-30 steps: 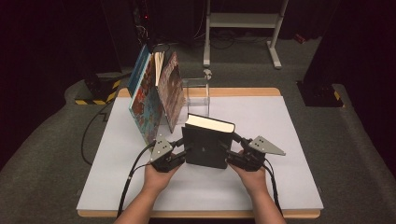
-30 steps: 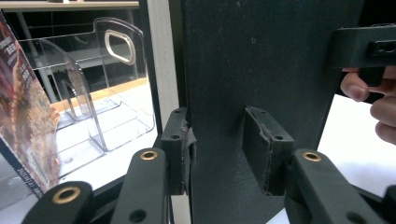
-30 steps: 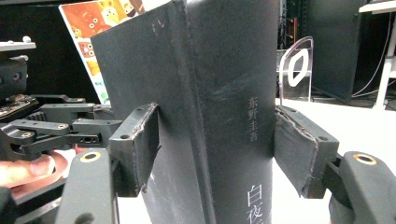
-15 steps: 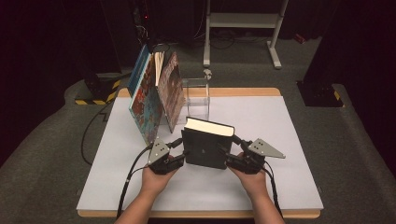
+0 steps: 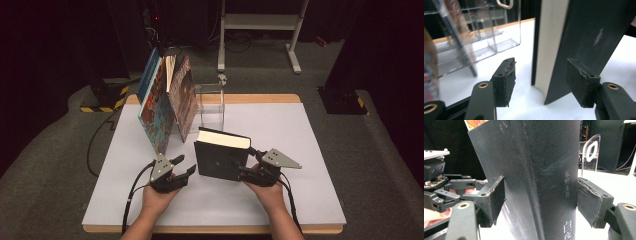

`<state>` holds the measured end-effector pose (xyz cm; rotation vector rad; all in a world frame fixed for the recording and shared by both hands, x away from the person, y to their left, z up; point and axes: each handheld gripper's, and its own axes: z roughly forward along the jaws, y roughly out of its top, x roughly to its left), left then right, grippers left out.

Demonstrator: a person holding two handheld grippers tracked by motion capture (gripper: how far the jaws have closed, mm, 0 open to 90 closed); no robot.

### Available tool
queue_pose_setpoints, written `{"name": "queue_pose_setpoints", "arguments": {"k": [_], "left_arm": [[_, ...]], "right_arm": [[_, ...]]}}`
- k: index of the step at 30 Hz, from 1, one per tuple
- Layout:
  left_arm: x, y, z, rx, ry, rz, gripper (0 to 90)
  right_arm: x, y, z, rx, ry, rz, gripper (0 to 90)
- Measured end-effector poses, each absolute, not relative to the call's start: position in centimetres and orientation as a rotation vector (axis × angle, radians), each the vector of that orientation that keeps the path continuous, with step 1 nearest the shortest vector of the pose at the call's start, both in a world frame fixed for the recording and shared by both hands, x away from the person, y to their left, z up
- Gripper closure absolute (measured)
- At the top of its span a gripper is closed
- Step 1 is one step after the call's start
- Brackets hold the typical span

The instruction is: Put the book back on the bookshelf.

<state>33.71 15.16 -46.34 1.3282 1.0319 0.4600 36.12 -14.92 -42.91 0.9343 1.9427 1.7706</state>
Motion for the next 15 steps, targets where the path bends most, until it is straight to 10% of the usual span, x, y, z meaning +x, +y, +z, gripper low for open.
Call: {"name": "queue_pose_setpoints", "arguments": {"k": [15], "left_arm": [[33.5,22.1,-48.6,1.353,1.211,0.543,36.0]], "right_arm": [[36.7,-14.7,-42.8,0.897,1.974,1.771,25.2]]}}
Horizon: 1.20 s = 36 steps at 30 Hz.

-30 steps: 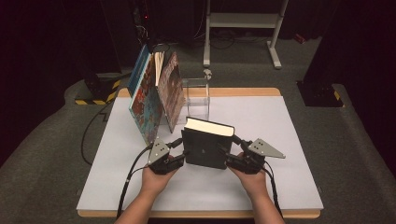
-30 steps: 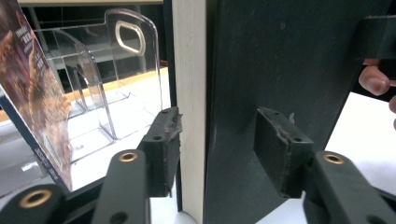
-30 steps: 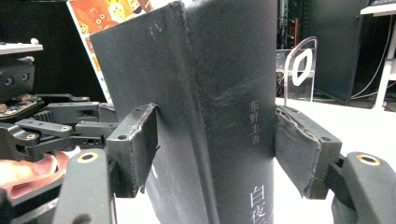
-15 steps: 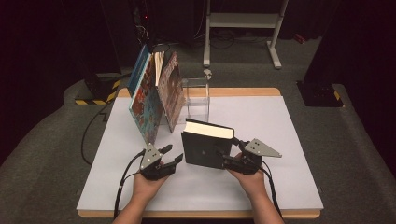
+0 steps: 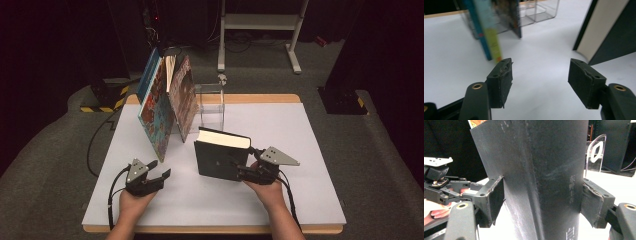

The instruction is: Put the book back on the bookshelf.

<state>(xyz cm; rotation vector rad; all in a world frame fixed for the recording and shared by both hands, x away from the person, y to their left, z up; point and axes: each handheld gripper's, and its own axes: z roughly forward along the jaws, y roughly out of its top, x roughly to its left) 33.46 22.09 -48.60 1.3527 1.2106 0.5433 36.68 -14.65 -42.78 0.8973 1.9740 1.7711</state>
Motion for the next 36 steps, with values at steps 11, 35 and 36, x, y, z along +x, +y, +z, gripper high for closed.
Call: {"name": "queue_pose_setpoints", "arguments": {"k": [11,35,36], "left_arm": [[34.0,23.1,-50.0,1.32,1.286,0.598,36.2],[33.8,23.2,-50.0,1.3,1.284,0.608,36.0],[33.8,23.2,-50.0,1.299,1.285,0.607,36.0]], "right_arm": [[37.1,-14.1,-42.9,0.861,1.991,1.76,23.9],[34.8,-14.5,-43.3,0.672,2.009,1.759,53.9],[34.8,-14.5,-43.3,0.678,2.006,1.757,54.0]]}}
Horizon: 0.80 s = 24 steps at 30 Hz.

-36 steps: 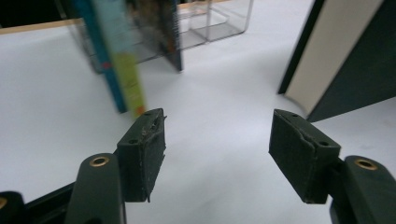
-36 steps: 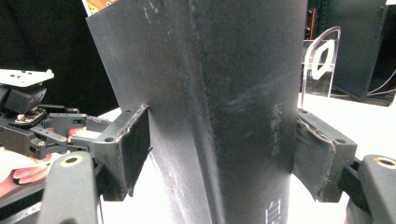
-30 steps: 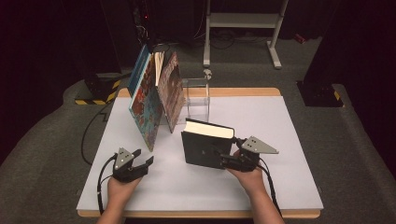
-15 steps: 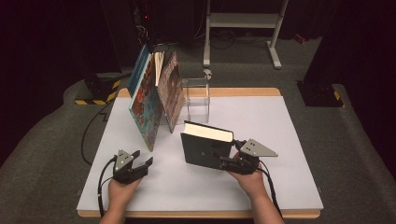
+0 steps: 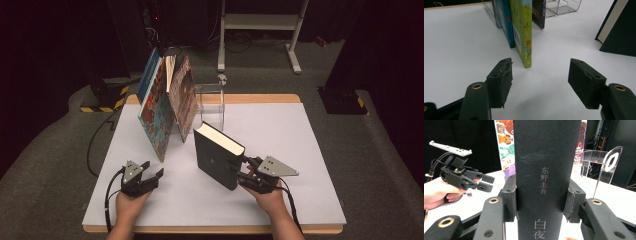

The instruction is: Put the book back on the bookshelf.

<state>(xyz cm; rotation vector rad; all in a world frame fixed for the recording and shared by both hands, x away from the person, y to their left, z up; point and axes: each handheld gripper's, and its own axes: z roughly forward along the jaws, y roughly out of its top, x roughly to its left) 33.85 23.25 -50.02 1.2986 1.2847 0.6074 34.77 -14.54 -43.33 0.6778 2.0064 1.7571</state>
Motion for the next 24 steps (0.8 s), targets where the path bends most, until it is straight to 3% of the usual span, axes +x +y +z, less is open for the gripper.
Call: {"name": "queue_pose_setpoints", "arguments": {"k": [13,20,24], "left_arm": [[33.9,23.1,-50.1,1.317,1.283,0.612,36.4],[33.9,23.1,-50.1,1.317,1.288,0.611,36.4],[33.9,23.1,-50.1,1.324,1.289,0.61,36.3]], "right_arm": [[33.8,-13.9,-43.1,0.743,1.999,1.718,51.3],[34.5,-13.3,-42.7,0.783,2.018,1.711,36.6],[34.8,-12.6,-42.3,0.768,2.015,1.685,36.6]]}}
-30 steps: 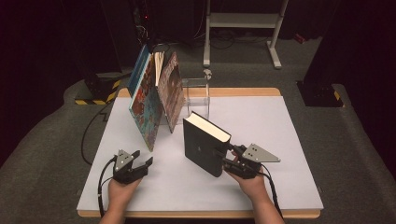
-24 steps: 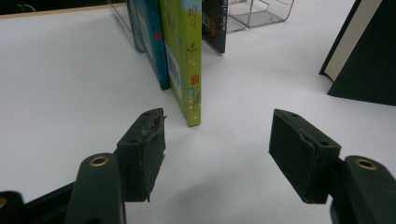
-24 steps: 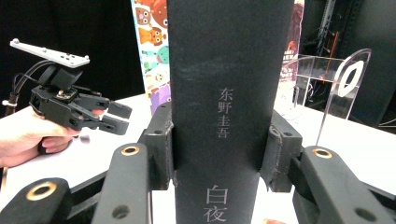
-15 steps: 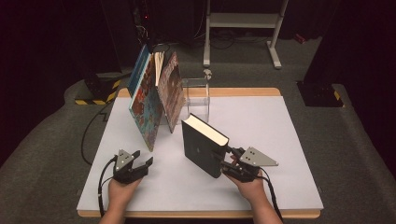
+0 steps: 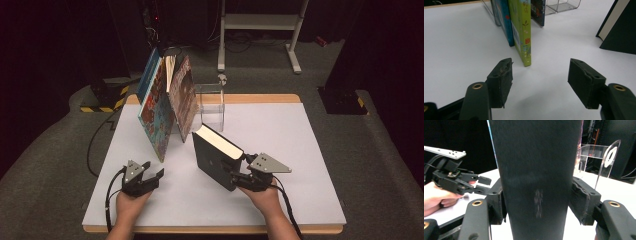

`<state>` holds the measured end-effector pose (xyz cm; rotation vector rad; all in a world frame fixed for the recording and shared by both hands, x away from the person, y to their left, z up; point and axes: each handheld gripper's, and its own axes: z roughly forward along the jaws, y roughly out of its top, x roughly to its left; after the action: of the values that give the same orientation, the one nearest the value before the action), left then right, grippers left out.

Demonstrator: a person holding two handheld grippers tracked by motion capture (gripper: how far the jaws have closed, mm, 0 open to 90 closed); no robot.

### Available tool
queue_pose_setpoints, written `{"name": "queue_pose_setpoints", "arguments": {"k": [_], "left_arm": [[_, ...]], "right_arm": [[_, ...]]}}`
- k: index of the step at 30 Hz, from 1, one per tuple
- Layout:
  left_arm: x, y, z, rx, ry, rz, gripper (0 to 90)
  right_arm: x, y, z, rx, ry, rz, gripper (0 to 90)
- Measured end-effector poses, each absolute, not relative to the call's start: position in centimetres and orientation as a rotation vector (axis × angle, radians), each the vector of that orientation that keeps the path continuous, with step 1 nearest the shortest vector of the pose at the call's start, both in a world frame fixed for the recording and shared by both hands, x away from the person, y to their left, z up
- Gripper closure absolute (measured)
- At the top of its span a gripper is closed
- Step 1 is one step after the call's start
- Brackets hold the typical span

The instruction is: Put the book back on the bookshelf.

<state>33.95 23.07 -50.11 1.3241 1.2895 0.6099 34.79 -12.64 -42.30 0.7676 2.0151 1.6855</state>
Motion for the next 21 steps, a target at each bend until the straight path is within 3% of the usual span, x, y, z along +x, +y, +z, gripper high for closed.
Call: {"name": "queue_pose_setpoints", "arguments": {"k": [9,21], "left_arm": [[34.0,23.0,-50.1,1.327,1.296,0.615,36.3],[34.0,23.0,-50.1,1.329,1.292,0.618,36.3]], "right_arm": [[35.4,-11.7,-41.3,0.74,2.017,1.646,47.1],[35.2,-11.3,-40.9,0.713,2.03,1.655,53.1]]}}
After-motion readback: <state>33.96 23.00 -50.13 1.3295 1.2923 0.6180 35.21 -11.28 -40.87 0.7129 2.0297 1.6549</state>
